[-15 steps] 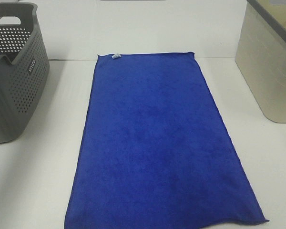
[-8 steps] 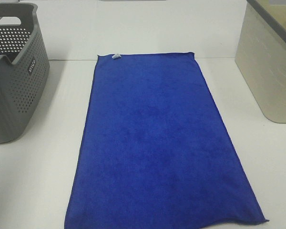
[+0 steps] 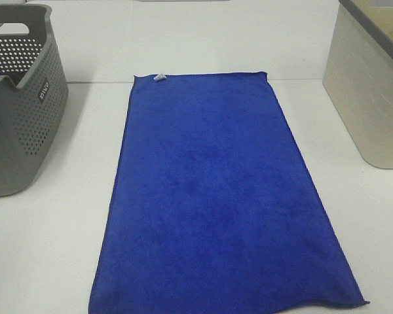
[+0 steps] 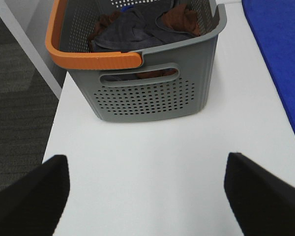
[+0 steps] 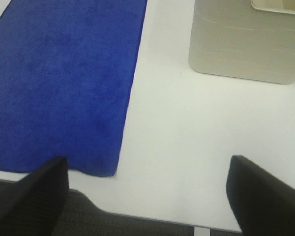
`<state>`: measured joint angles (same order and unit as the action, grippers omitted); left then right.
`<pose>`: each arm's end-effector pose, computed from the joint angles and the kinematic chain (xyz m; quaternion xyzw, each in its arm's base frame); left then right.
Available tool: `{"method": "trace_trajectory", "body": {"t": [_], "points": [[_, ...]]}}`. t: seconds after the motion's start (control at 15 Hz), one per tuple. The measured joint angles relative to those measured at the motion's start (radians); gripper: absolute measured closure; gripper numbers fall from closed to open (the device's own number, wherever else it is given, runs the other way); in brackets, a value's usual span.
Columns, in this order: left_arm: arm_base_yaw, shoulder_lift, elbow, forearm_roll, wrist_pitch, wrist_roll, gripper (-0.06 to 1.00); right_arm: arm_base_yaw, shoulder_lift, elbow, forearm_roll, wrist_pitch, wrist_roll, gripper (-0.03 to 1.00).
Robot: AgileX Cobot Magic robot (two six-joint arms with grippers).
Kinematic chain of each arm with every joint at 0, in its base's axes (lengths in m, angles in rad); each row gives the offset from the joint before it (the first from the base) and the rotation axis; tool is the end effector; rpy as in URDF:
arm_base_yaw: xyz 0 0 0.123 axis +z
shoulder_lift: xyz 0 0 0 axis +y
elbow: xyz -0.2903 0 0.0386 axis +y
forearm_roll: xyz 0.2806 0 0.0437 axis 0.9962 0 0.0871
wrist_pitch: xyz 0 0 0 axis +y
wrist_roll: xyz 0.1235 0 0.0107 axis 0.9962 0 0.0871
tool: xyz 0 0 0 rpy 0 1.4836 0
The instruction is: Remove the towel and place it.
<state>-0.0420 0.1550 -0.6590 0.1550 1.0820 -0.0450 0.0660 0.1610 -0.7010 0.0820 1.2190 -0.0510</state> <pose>0.0530 0.0147 0.3223 -0.0052 0.8551 0.0550 0.5155 0.0397 0.0122 0.3205 -0.0572 0.8800 0.0441 0.4695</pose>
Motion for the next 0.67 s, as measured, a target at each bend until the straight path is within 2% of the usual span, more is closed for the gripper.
{"method": "trace_trajectory", "body": {"t": [0.07,0.2,0.47,0.67], "points": [[0.000,-0.118,0.014,-0.015,0.034,0.045,0.14,0.000,-0.105,0.039,0.000,0.001,-0.026,0.12],[0.000,-0.160,0.030,-0.057,0.081,0.071,0.14,0.000,-0.166,0.093,0.000,0.002,-0.049,0.12],[0.002,-0.161,0.136,-0.162,0.024,0.107,0.14,0.000,-0.165,0.201,0.014,0.001,-0.102,0.12],[0.002,-0.161,0.139,-0.168,0.003,0.116,0.14,0.000,-0.166,0.236,0.039,-0.083,-0.106,0.12]]}}
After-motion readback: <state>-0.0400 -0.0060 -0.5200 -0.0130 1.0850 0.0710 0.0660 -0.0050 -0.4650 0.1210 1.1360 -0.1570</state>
